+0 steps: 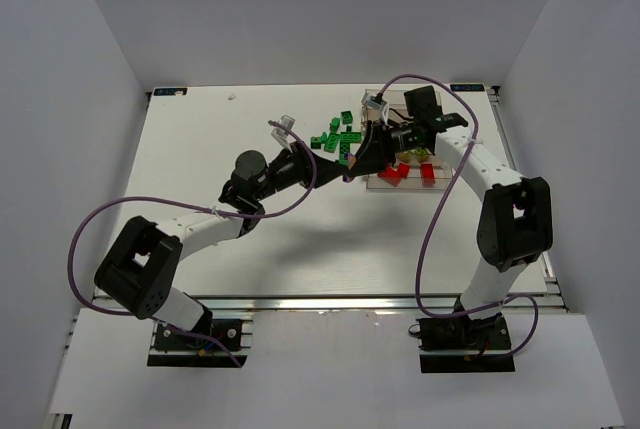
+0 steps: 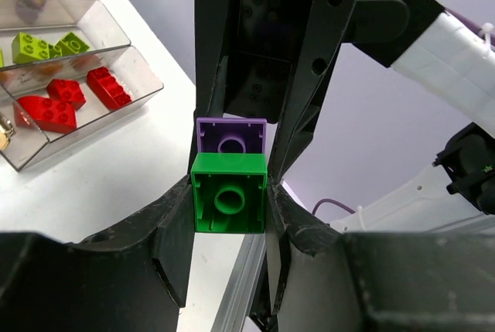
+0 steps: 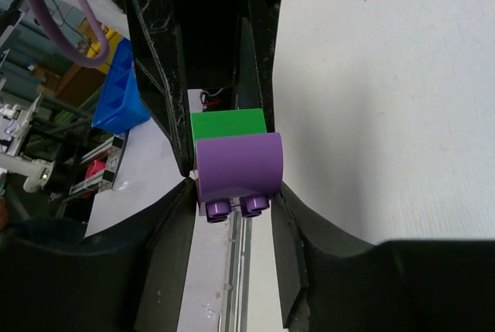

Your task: Sort the legos into containers by color

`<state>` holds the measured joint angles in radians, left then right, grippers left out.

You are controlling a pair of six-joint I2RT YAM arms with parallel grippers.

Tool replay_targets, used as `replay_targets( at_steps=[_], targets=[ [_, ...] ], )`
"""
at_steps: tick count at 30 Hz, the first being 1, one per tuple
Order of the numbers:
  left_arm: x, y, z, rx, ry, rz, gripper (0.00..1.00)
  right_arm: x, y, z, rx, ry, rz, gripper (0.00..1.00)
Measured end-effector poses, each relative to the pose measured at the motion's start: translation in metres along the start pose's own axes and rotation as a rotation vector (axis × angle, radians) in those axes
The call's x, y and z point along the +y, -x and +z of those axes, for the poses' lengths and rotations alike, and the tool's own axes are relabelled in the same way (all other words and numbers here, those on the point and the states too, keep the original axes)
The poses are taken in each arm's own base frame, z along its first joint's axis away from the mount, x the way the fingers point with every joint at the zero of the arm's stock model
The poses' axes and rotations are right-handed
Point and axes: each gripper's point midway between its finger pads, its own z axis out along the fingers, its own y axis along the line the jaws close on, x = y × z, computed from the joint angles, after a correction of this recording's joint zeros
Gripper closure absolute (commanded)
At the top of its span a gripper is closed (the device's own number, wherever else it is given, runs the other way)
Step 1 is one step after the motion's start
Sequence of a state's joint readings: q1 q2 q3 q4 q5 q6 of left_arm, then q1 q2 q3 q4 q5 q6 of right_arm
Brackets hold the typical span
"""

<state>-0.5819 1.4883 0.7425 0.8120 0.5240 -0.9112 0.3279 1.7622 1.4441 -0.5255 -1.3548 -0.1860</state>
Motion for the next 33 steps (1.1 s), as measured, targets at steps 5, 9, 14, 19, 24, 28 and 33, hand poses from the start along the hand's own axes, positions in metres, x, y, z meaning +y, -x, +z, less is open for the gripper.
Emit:
replay_targets(
  at_steps=[5, 9, 14, 19, 24, 28, 33],
  targets=[
    [-0.005, 0.001, 0.000, -0.003, -0.025, 0.014, 1.00, 0.006, 0.002, -0.001, -0.008, 0.032, -0.017, 0.75],
    [-0.008, 0.002, 0.000, -0.005, -0.036, 0.021, 1.00, 0.009, 0.004, -0.002, -0.009, 0.040, -0.032, 0.97],
    [-0.013, 0.008, -0.002, -0.018, -0.047, 0.034, 1.00, 0.014, 0.007, -0.004, -0.013, 0.051, -0.053, 1.00],
    [-0.013, 0.019, -0.018, -0.043, -0.025, 0.040, 1.00, 0.011, 0.010, -0.013, -0.028, 0.032, -0.104, 1.00],
    [-0.017, 0.040, -0.035, -0.088, 0.002, 0.073, 1.00, -0.014, 0.011, -0.036, -0.037, -0.109, -0.124, 1.00],
    [-0.020, 0.042, -0.042, -0.089, 0.028, 0.086, 1.00, -0.069, 0.013, -0.068, -0.008, -0.436, -0.131, 1.00],
    [-0.017, 0.034, -0.056, -0.091, 0.072, 0.073, 1.00, -0.143, 0.029, -0.136, -0.032, -0.919, -0.117, 1.00]
  ],
)
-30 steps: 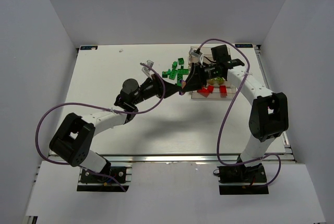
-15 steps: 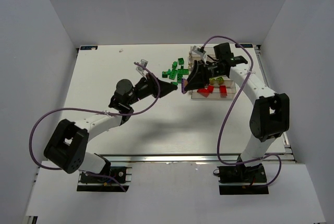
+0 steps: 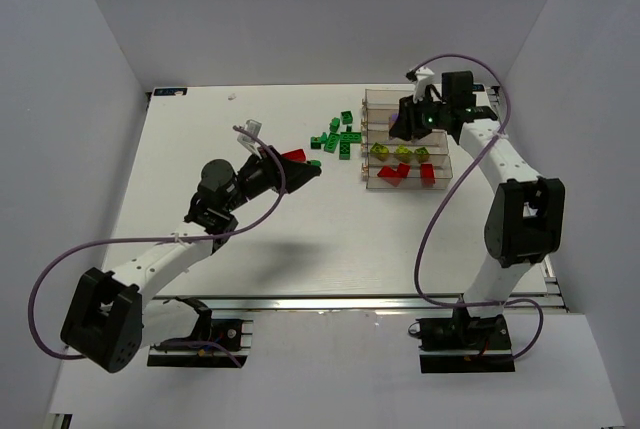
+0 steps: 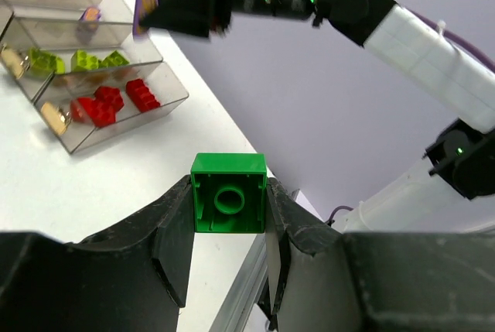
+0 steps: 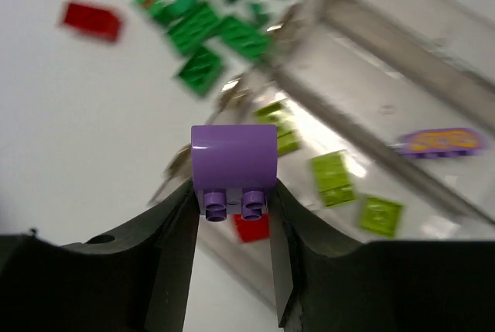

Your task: Sort the legos into containers by color

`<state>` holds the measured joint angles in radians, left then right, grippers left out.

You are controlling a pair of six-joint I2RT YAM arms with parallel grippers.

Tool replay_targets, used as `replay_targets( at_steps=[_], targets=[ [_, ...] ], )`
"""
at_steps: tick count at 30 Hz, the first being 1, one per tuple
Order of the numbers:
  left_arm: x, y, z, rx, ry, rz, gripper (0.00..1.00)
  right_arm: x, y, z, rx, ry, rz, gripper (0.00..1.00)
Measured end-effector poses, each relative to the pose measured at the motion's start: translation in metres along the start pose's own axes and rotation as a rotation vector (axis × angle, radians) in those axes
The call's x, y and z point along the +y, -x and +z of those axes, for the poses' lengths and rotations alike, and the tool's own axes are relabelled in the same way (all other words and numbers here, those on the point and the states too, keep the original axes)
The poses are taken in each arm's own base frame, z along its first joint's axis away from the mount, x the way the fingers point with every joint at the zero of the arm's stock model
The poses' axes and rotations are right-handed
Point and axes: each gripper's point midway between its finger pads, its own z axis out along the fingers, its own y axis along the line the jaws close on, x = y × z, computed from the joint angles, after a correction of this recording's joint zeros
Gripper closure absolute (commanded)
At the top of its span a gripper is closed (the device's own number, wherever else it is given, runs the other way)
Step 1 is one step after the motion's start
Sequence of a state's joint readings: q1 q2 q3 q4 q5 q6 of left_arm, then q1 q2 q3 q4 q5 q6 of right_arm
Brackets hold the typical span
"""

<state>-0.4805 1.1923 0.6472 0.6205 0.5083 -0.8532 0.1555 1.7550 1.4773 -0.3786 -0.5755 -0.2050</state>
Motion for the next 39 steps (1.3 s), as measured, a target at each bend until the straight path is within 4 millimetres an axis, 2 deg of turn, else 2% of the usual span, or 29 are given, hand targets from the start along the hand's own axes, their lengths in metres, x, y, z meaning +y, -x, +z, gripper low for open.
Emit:
replay_targets(
  at_steps=[3, 6, 12, 17, 21, 27, 31, 39],
  targets=[
    [0.004, -0.006, -0.011, -0.009, 0.029, -0.010, 1.00, -0.058, 0.011, 0.008, -0.022, -0.229, 0.020, 1.00],
    [0.007, -0.010, -0.018, -0.017, 0.049, -0.018, 1.00, -0.097, 0.013, 0.018, -0.039, -0.369, 0.032, 1.00],
    [0.009, -0.010, -0.024, -0.032, 0.078, -0.028, 1.00, -0.146, 0.008, 0.038, -0.038, -0.519, 0.059, 1.00],
    [0.010, -0.009, -0.025, -0.039, 0.088, -0.034, 1.00, -0.173, 0.010, 0.050, -0.053, -0.573, 0.067, 1.00],
    [0.012, -0.008, -0.025, -0.046, 0.099, -0.042, 1.00, -0.185, 0.011, 0.054, -0.061, -0.591, 0.066, 1.00],
    [0.013, -0.007, -0.024, -0.051, 0.104, -0.051, 1.00, -0.188, 0.011, 0.053, -0.068, -0.596, 0.062, 0.84],
    [0.016, -0.009, -0.023, -0.047, 0.109, -0.060, 1.00, -0.186, 0.003, 0.056, -0.051, -0.580, 0.067, 0.72],
    [0.029, -0.023, -0.015, -0.004, 0.140, -0.085, 1.00, -0.180, -0.005, 0.060, -0.032, -0.541, 0.075, 0.48]
  ],
)
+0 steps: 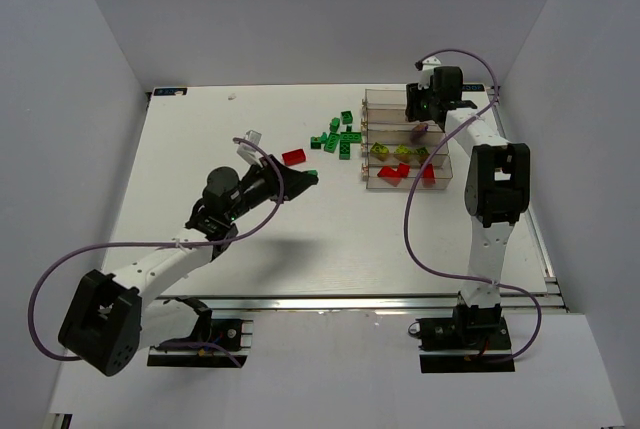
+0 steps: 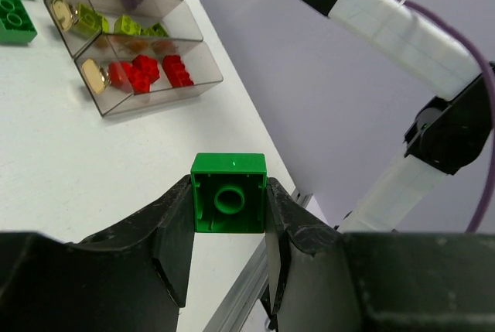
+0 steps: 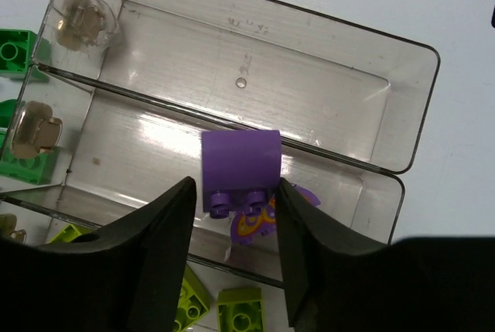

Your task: Sort the legos into containers by color

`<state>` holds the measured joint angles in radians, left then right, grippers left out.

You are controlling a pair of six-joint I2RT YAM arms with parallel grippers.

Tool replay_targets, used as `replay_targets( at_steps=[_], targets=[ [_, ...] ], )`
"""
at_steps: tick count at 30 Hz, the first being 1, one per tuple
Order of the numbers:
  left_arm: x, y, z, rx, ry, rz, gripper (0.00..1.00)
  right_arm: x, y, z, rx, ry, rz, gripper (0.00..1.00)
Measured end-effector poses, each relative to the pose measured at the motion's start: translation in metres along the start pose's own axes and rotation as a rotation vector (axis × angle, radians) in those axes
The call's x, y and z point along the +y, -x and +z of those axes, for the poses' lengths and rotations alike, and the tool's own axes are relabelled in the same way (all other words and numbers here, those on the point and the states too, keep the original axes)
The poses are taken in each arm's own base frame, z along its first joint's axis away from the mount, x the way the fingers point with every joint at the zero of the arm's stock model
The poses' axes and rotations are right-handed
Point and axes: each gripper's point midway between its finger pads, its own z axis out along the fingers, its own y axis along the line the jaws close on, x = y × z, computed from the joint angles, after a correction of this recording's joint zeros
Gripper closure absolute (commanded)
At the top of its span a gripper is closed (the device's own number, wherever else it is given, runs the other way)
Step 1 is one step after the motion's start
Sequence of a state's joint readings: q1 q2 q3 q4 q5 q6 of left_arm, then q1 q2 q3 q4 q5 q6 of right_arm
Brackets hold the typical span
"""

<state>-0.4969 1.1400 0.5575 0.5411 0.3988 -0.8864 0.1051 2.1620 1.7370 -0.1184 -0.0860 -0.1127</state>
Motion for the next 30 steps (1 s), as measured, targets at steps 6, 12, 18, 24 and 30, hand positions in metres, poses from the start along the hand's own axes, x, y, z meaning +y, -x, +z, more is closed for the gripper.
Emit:
replay_targets(
  at_steps=[6, 12, 18, 24, 30],
  targets=[
    [0.002, -0.008, 0.013, 0.042, 0.010, 0.001, 1.00, 0.006, -0.001, 0.000, 0.003, 0.040, 0.002, 0.36],
    [0.002, -0.008, 0.028, 0.062, 0.011, 0.015, 1.00, 0.013, -0.006, -0.008, 0.021, 0.119, 0.018, 0.34],
    [0.006, -0.010, 0.053, 0.107, 0.029, 0.035, 1.00, 0.044, -0.001, -0.055, 0.014, 0.468, -0.013, 0.77],
    [0.013, -0.017, 0.090, 0.176, 0.052, 0.064, 1.00, 0.058, 0.026, -0.135, -0.106, 0.655, -0.039, 0.94],
    [0.033, -0.024, 0.142, 0.229, 0.105, 0.074, 1.00, 0.075, 0.032, -0.192, -0.182, 0.686, -0.067, 0.85]
  ],
)
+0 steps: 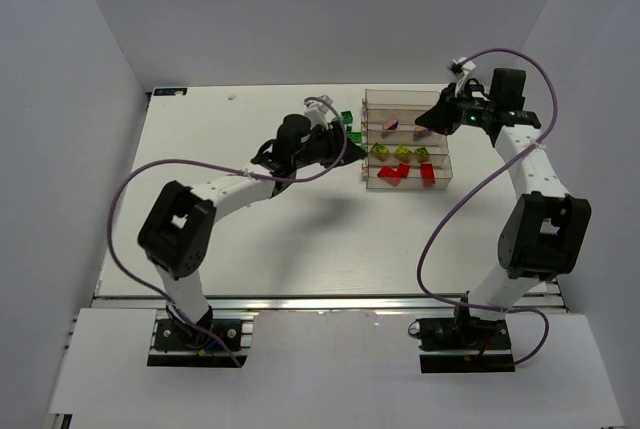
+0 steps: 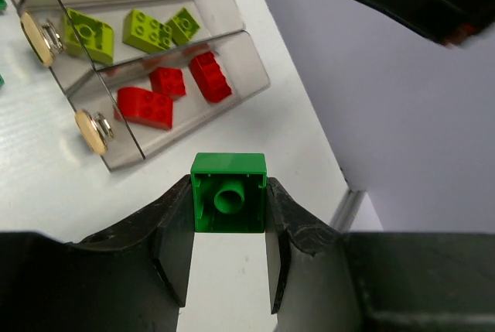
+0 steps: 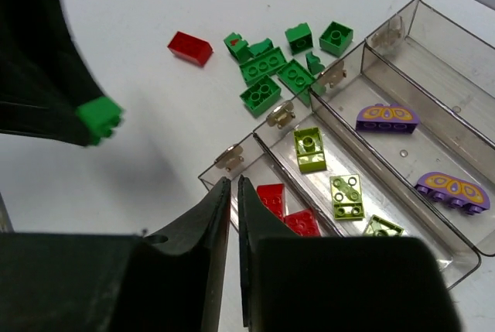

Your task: Sort the legos into containers by color

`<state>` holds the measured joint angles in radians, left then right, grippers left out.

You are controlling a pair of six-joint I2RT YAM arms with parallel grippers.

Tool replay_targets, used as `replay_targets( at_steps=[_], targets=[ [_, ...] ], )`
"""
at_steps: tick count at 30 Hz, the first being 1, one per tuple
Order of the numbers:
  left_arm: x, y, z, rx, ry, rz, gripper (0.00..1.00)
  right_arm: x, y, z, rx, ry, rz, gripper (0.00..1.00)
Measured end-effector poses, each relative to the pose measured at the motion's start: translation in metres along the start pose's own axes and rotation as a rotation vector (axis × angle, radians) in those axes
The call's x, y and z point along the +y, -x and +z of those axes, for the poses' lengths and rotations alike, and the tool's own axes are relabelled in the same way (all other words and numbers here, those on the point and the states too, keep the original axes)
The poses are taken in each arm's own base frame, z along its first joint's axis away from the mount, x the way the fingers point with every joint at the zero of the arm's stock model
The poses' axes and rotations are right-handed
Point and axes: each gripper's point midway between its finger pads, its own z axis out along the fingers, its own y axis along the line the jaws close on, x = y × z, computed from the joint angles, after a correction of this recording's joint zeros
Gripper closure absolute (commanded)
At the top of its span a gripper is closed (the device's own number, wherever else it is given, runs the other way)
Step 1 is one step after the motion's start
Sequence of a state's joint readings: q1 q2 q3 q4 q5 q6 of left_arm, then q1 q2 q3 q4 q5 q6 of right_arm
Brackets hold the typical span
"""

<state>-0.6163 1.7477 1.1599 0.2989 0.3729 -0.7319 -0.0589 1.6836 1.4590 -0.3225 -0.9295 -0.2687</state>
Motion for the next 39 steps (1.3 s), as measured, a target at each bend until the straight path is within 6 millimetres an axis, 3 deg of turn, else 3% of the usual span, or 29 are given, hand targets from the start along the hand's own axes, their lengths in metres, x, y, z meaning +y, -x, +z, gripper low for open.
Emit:
replay_targets(
  at_steps=[6, 11, 15, 20, 21, 23, 28, 32, 35, 39],
  targets=[
    [0.026, 0.007, 0.049, 0.017, 0.069, 0.006, 1.00, -0.001, -0.002, -0.014, -0.019, -0.014, 0.031, 0.80],
    [0.033, 0.038, 0.096, -0.026, 0.082, 0.048, 1.00, -0.005, -0.013, -0.017, -0.009, -0.025, 0.071, 0.69],
    [0.036, 0.056, 0.127, -0.067, 0.063, 0.068, 1.00, 0.001, -0.013, -0.017, -0.011, 0.003, 0.098, 0.52],
    [0.053, 0.055, 0.149, -0.087, 0.079, 0.055, 1.00, 0.007, -0.017, -0.015, -0.014, 0.037, 0.122, 0.28],
    [0.054, 0.056, 0.151, -0.092, 0.081, 0.046, 1.00, 0.008, -0.021, -0.015, -0.011, 0.042, 0.129, 0.16],
    [0.056, 0.057, 0.155, -0.103, 0.081, 0.020, 1.00, 0.010, -0.030, -0.014, -0.008, 0.045, 0.135, 0.11],
    [0.050, 0.058, 0.151, -0.140, 0.054, -0.106, 1.00, 0.016, -0.045, -0.011, -0.012, 0.009, 0.123, 0.11],
    [0.041, 0.043, 0.129, -0.117, 0.027, -0.220, 1.00, 0.020, -0.031, -0.011, -0.058, -0.021, 0.119, 0.11],
    [0.026, 0.025, 0.103, -0.066, -0.027, -0.212, 1.00, 0.019, -0.013, -0.012, -0.086, -0.031, 0.160, 0.11],
    [0.007, -0.007, 0.044, 0.003, -0.086, -0.058, 1.00, 0.017, 0.022, -0.013, -0.118, -0.060, 0.224, 0.13]
  ],
)
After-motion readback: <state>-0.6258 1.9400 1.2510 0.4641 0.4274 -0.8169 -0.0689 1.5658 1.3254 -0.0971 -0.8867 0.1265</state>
